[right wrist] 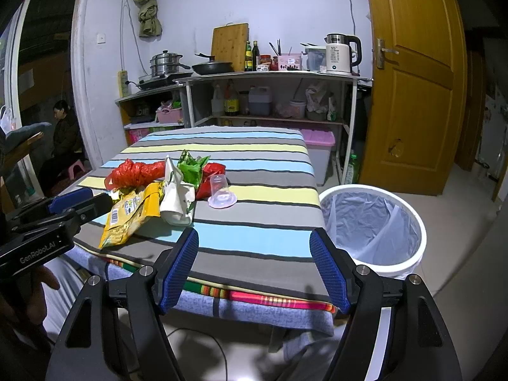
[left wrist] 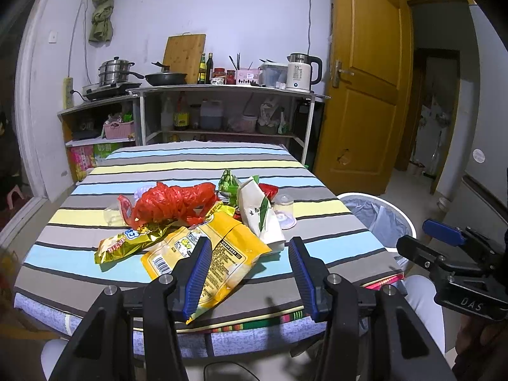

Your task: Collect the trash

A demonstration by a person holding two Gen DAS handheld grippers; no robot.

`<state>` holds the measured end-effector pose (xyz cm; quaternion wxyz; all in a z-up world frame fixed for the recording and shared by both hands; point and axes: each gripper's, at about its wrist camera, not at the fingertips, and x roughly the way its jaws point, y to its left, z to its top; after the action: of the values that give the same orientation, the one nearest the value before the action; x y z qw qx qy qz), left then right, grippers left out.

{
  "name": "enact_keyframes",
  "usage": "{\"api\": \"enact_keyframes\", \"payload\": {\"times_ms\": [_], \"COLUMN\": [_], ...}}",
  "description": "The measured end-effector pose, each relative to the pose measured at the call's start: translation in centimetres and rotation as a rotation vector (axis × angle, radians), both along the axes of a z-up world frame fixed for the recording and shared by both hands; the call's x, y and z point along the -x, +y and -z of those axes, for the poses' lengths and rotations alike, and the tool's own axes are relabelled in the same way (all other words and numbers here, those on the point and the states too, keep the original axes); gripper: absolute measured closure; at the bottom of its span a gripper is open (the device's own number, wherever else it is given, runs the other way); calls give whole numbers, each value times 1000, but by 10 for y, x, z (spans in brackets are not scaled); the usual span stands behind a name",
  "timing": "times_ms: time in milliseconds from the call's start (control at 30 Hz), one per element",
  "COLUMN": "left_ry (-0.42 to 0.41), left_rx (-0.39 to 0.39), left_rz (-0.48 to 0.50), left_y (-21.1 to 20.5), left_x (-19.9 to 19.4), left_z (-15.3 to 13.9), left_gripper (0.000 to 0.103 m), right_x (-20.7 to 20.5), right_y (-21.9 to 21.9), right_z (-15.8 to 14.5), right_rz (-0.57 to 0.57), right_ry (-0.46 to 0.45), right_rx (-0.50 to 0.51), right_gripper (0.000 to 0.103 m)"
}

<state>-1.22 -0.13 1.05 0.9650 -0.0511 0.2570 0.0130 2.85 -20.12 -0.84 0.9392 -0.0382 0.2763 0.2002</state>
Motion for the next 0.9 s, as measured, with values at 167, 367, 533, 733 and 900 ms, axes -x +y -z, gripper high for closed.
{"api": "enact_keyframes", "payload": {"times_ms": [167, 367, 533, 733, 900], "left_ry": [2, -1, -5, -15, -23], "left_rx": [6, 2, 0, -9, -6], "left_rz": [1, 8, 21, 16, 13], "left_y": [0, -2, -6, -7, -7], "left_x": [-1, -1, 0, 2, 3], "left_z": [0, 0, -1, -2, -3], "left_gripper": [53, 53, 53, 53, 53], "right_x": [1, 4, 3, 3, 3], "right_y": [0, -1, 0, -1, -1], "right_z": [0, 0, -1, 0, -1], "right_rz": [-3, -3, -3, -2, -2], "right_ry": [2, 0, -2, -2, -2], "right_rx": [2, 0, -1, -3, -3], "right_gripper": [30, 30, 30, 30, 30]}}
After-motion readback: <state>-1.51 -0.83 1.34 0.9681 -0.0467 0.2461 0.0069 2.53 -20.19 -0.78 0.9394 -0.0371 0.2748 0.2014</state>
